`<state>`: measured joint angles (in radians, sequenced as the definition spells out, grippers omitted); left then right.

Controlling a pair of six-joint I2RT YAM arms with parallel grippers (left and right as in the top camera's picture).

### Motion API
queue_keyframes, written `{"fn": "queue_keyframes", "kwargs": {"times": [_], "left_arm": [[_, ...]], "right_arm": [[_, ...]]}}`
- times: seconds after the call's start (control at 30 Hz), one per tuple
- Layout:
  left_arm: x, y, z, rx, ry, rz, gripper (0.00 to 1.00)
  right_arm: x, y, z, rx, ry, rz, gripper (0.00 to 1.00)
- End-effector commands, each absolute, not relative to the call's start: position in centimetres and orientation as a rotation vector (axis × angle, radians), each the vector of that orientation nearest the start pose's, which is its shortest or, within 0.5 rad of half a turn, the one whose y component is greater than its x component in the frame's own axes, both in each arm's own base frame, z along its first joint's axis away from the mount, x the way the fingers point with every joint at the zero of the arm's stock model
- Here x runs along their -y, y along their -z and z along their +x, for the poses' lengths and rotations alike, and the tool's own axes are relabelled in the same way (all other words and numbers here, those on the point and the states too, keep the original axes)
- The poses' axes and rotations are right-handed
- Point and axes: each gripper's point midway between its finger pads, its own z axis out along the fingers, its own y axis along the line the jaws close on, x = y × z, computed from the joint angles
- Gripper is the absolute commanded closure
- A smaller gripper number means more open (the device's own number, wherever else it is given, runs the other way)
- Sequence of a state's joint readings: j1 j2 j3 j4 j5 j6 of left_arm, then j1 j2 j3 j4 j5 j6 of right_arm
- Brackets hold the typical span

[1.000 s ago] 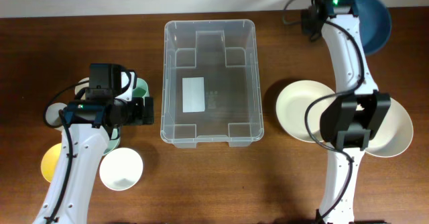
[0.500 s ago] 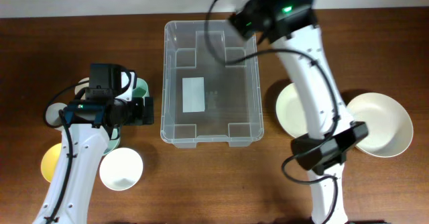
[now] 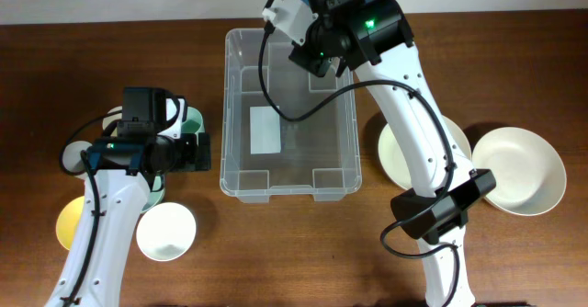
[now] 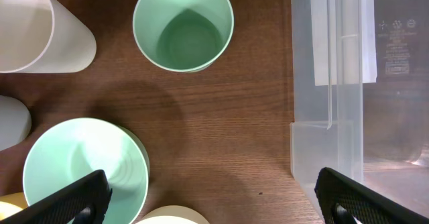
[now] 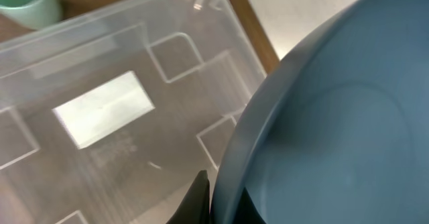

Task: Pack container
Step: 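Carry the blue bowl into the clear bin and lower it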

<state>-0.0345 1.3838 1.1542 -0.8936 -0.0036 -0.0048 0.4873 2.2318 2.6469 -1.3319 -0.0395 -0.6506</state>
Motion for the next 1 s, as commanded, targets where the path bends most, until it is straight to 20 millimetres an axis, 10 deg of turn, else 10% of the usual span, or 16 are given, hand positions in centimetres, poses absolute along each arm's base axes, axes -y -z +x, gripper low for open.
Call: {"fn": "queue_keyframes", "kwargs": {"times": [0.0, 0.23, 0.7, 0.97], "left_arm": [[1.0, -15.9, 33.4, -2.678, 0.007, 0.024, 0.00], [0.4, -16.1, 33.4, -2.672, -0.028, 0.008, 0.00], [-11.9, -25.5, 32.0, -2.465, -0.191, -0.454, 0.01], [-12.1, -25.5, 31.9, -2.461, -0.135, -0.472, 0.00]], "right_arm": [[-27.2, -28.4, 45.1, -1.991, -0.065, -1.480, 0.96], [-27.9, -24.1, 43.6, -2.012, -0.079, -1.655, 0.96], [-29.8, -17.9, 42.9, -2.049, -0.111, -1.741, 0.96], [-30.3, -14.6, 43.6, -2.050, -0.110, -1.742, 0.96]]}}
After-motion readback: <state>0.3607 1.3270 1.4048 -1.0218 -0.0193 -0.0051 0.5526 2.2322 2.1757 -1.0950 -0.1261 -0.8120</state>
